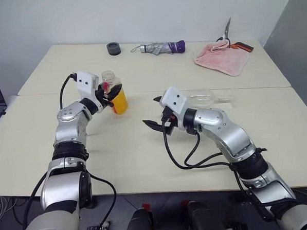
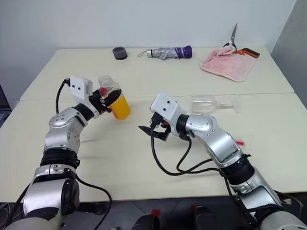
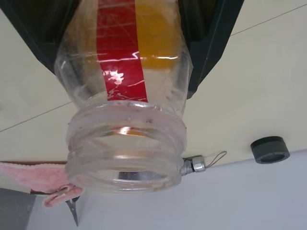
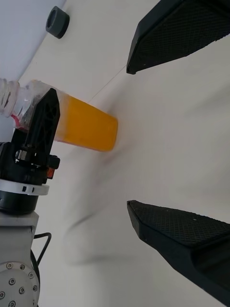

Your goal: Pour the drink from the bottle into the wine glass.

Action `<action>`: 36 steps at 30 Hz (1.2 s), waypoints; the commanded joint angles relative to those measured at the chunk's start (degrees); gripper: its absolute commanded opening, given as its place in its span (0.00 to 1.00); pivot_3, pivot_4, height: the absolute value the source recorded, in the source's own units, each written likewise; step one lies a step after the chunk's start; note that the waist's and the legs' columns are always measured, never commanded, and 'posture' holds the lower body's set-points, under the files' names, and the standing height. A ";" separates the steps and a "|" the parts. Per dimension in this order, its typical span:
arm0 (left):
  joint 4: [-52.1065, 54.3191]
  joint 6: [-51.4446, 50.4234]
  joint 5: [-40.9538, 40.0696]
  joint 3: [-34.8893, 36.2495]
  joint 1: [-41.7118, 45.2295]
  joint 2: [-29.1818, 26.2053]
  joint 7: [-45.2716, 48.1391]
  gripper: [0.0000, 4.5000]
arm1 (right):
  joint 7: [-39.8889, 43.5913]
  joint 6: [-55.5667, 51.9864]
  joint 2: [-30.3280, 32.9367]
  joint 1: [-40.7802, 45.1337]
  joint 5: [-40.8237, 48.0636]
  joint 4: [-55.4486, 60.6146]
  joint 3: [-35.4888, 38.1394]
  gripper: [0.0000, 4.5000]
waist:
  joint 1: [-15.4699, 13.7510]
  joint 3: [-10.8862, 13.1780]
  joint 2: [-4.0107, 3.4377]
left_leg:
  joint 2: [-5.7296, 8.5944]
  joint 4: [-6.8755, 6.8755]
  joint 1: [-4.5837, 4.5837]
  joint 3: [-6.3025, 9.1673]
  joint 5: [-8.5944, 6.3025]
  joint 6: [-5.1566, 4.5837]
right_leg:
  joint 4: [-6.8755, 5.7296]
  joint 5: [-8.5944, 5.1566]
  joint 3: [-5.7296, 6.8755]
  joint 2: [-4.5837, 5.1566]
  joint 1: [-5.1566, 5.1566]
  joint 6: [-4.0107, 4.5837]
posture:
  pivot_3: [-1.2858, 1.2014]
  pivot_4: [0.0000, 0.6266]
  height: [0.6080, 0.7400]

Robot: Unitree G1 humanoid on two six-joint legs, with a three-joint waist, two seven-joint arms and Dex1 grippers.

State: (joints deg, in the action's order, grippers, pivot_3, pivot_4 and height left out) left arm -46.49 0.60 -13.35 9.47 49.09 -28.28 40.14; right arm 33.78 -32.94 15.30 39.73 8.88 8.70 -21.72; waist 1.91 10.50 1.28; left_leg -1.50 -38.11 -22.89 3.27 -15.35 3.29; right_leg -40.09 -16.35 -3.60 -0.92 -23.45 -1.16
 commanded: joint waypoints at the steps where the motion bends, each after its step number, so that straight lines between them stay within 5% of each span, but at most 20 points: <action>1: -0.57 0.82 0.56 0.58 1.07 0.47 -1.82 0.42 | -0.23 0.88 -0.59 0.96 -0.78 1.40 1.18 1.00 | -0.01 0.00 0.00 | 0.00 0.00 0.00 0.00 0.00 0.00 | 0.00 0.00 0.00 0.00 0.00 0.00 | 0.52 0.24 1.00; 3: -0.74 0.93 0.69 0.55 1.08 0.89 -2.91 0.42 | -0.34 0.79 -0.91 1.03 -1.12 1.26 1.54 1.00 | -0.01 -0.01 0.00 | 0.00 0.00 0.00 0.00 0.00 0.00 | 0.00 0.00 0.00 0.00 0.00 0.00 | 0.52 0.24 1.00; 12: 0.36 0.49 -0.14 1.05 0.51 1.90 -4.94 0.99 | -0.64 -0.39 -1.65 0.62 -0.93 2.15 2.66 1.00 | -0.01 -0.01 0.01 | 0.01 0.01 -0.03 0.00 0.00 0.00 | 0.03 0.00 0.01 0.01 0.00 0.00 | 0.52 0.24 1.00; 36: 18.71 1.89 -0.18 0.88 -17.72 1.34 -8.59 0.99 | 0.85 -1.57 6.16 -11.12 -0.63 13.33 4.87 1.00 | 0.01 -0.01 0.02 | -0.03 0.04 -0.03 -0.01 0.00 0.00 | 0.06 0.00 -0.04 0.09 0.01 0.00 | 0.52 0.24 1.00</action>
State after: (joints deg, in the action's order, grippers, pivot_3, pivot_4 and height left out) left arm -31.60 2.51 -12.94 9.43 31.89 -25.93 30.89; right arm 34.37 -35.72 21.04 28.77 7.90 18.48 -18.92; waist 1.92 10.49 1.29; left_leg -1.54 -38.07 -22.91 3.26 -15.35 3.29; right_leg -40.03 -16.35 -3.65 -0.83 -23.44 -1.16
